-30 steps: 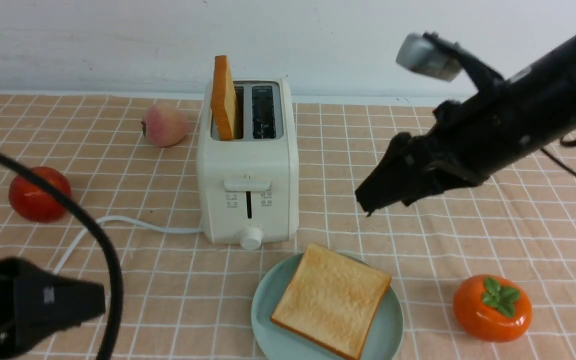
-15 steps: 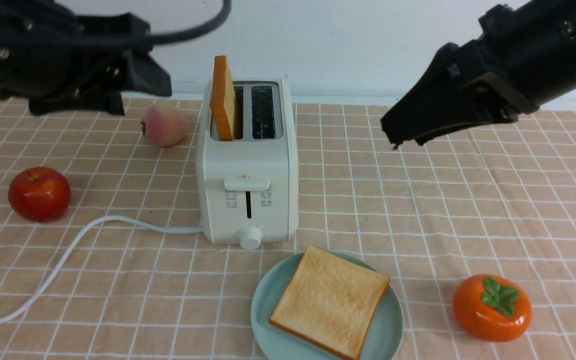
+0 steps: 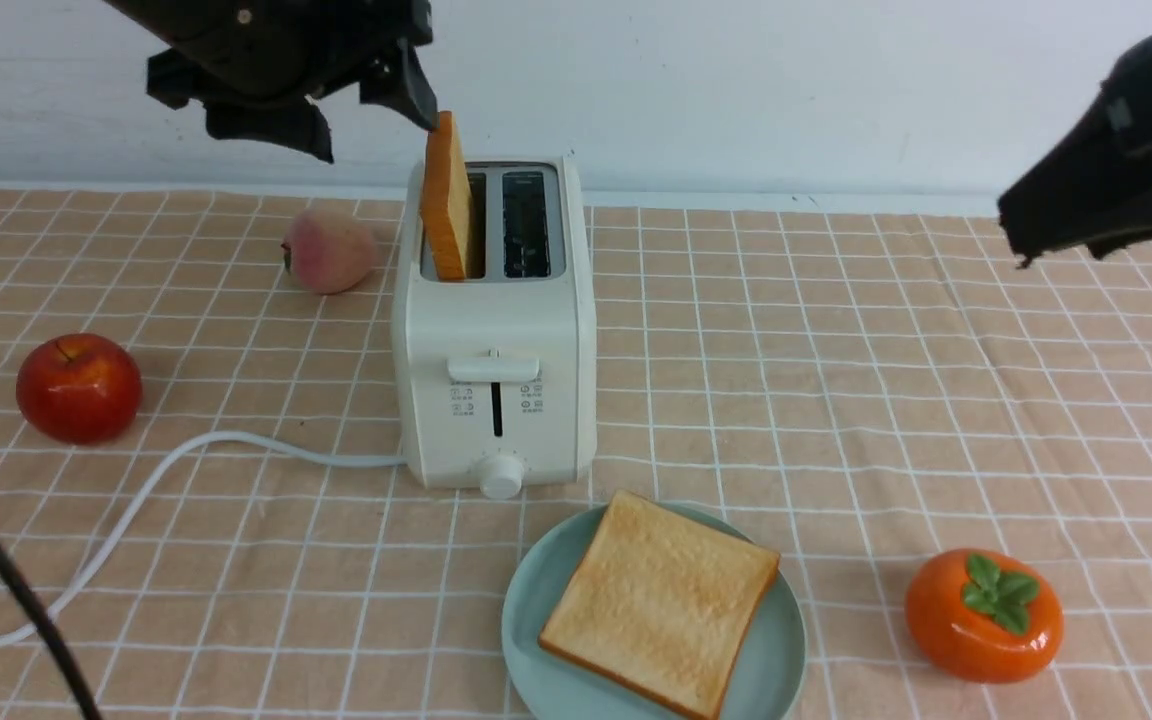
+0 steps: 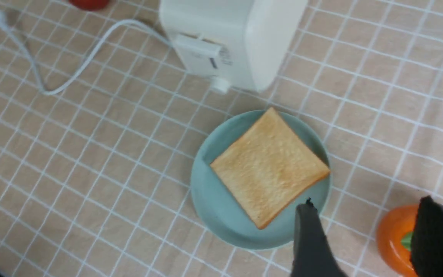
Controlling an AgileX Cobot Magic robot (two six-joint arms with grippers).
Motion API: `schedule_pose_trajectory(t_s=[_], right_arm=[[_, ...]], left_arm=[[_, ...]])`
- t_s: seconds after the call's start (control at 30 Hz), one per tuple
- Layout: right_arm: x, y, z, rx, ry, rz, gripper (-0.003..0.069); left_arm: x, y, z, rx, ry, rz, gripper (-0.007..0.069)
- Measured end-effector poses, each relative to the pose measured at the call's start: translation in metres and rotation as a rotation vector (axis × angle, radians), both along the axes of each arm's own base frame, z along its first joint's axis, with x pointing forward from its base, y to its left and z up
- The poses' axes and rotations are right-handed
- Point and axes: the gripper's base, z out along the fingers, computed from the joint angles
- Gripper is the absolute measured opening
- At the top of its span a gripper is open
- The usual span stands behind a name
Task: Take toasted bread from bread machine on light coffee tablecloth place on plate.
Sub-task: 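Reach for a toast slice standing in the toaster with the left gripper, then place the slice of bread on the plate with the left gripper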
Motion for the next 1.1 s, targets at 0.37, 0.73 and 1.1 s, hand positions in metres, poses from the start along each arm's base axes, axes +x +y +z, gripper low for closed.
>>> schedule_pose_trajectory(t_s=[0.37,0.73,1.1], right_arm=[[-0.001,-0.002,-0.037,-0.025,0.102,-0.038,0.036],[-0.001,-0.003,-0.038,-0.037,0.106,-0.039,0.036],[0.0,-0.006,-0.039,-0.073,0.098,-0.05,0.036]], left_arm=[[0.05,-0.031,-0.056,0.069,0.068,-0.042,0.0586],[0.048,-0.029,-0.051,0.081,0.054,-0.039,0.0135],[-0.038,-0.006,0.063,0.105,-0.106,-0.088,0.0078]])
